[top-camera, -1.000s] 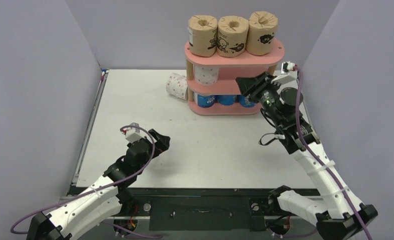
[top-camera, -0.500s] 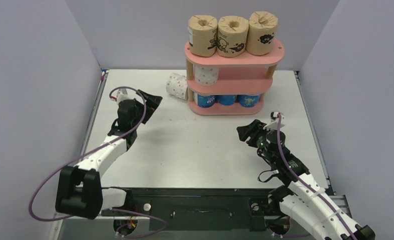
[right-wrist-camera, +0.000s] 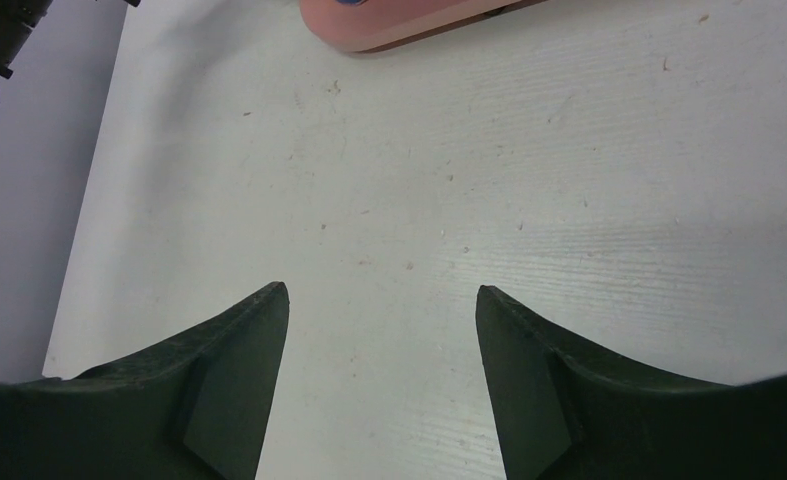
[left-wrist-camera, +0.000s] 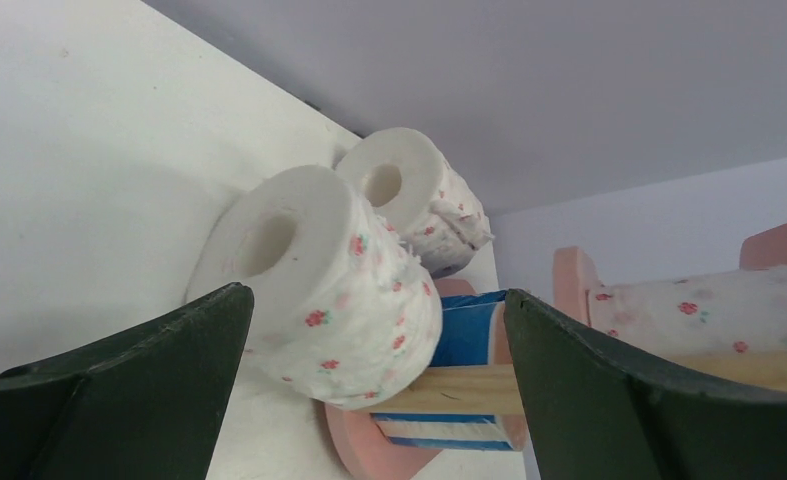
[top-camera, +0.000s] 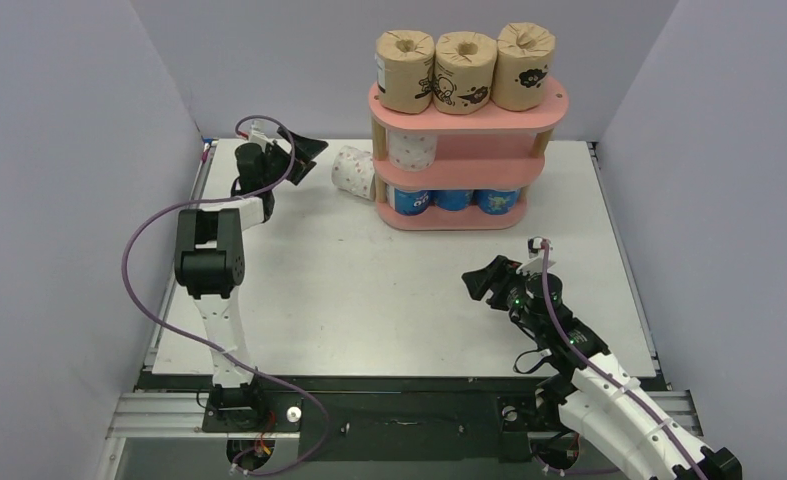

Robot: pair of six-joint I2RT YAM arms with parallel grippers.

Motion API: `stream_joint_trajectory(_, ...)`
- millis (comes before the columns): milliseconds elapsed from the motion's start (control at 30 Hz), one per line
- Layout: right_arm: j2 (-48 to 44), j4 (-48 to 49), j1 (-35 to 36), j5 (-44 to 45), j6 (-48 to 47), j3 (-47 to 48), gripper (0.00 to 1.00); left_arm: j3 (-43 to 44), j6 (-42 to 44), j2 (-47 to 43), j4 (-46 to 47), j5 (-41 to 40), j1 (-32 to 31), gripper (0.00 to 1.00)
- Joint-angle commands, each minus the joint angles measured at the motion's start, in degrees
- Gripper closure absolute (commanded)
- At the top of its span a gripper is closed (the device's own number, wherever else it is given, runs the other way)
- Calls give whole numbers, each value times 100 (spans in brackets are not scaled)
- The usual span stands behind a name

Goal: Place and organize the paper towels onto the shelf
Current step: Pick up the paper towel from the center of the board.

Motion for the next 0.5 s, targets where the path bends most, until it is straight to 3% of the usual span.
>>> stream_joint_trajectory(0,-171,208,5,92,-232,-57,35,927,360,384,248,534,27,4)
stream_joint_trajectory(200,-55,225,-12,186,-350,-48,35,1671,1608,687,-1285,-338,-180,4)
stream_joint_trajectory(467,127,264,-55,186,-434,-5,35,2020,1624,1131,-1372,-421,-460,4)
